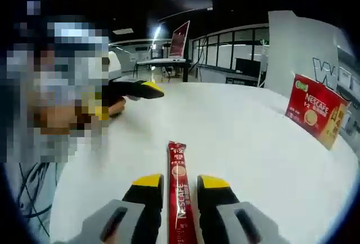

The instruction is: Tear open the coffee pouch, take out the coffee, and pour the coffee from the pouch into the cup

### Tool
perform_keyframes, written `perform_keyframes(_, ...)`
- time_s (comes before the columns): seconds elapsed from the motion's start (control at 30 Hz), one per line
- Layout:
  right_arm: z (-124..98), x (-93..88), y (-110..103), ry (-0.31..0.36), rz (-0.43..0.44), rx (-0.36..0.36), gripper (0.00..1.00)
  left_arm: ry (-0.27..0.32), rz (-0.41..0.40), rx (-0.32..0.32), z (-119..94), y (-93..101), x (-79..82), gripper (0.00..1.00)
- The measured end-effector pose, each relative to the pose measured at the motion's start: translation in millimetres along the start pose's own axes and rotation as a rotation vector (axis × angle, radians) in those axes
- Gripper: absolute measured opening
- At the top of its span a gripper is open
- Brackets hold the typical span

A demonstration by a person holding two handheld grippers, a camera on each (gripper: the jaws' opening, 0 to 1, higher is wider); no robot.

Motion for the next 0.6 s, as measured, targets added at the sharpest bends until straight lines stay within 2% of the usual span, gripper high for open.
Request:
perform_keyframes(0.3, 4.7, -2.8, -2.2, -0.025, 0.013, 0.001, 0.2, 0.008, -0.006, -0.005, -0.4, -0.5, 1.3, 0.61)
perform_keyframes(0.6, 4.7, -4.9, -0.2, -0.016, 0.034, -0.005, 0.17, 0.013, -0.01, -0.007, -0.2, -1.4, 1.8, 0.61)
Point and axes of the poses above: the point that each gripper's makers call its tool centre point, and the gripper's own axes: z roughly forward along the fingers, y roughly to its right, x roughly out of its top, the point moved 10 cm from there along -z, roughly backward along the fingers, and after that the axes turned 15 degrees about -z, right-handed, at the moved point
